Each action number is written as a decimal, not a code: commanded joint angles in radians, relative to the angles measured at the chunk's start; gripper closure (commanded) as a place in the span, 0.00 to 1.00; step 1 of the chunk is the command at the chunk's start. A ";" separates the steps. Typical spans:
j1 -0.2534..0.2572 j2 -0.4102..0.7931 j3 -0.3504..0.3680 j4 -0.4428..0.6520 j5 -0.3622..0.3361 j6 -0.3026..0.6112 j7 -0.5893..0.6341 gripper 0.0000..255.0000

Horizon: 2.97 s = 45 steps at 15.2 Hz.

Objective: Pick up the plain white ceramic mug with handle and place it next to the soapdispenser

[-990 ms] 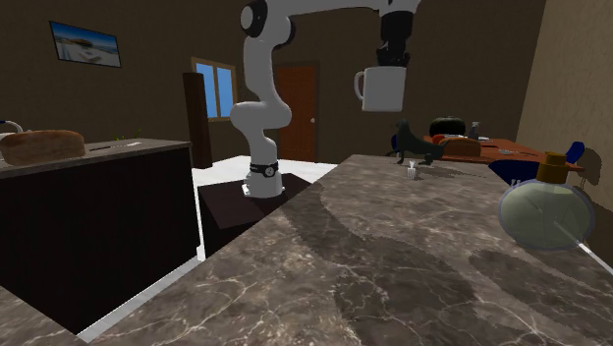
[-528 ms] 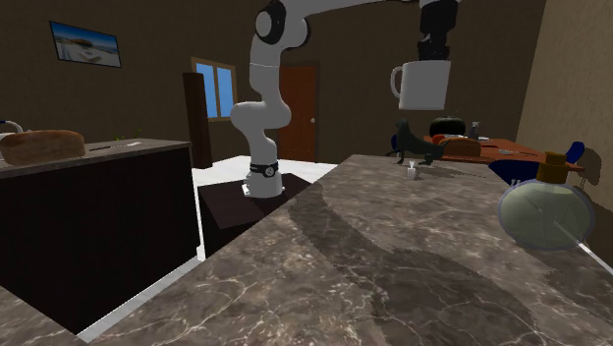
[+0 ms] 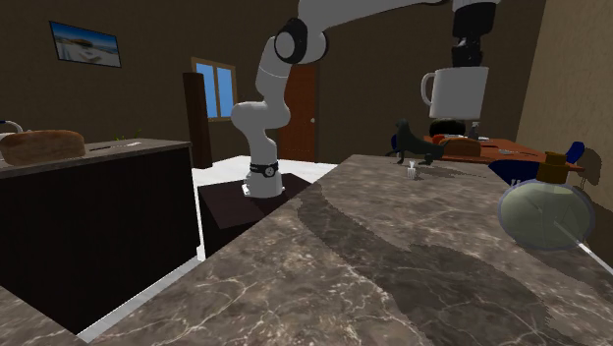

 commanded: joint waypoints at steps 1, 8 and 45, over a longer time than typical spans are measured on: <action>-0.008 -0.009 0.001 -0.044 0.003 0.035 0.002 1.00; -0.033 -0.048 0.003 -0.203 0.014 0.154 0.006 1.00; -0.060 -0.008 -0.014 -0.566 -0.011 0.552 0.034 1.00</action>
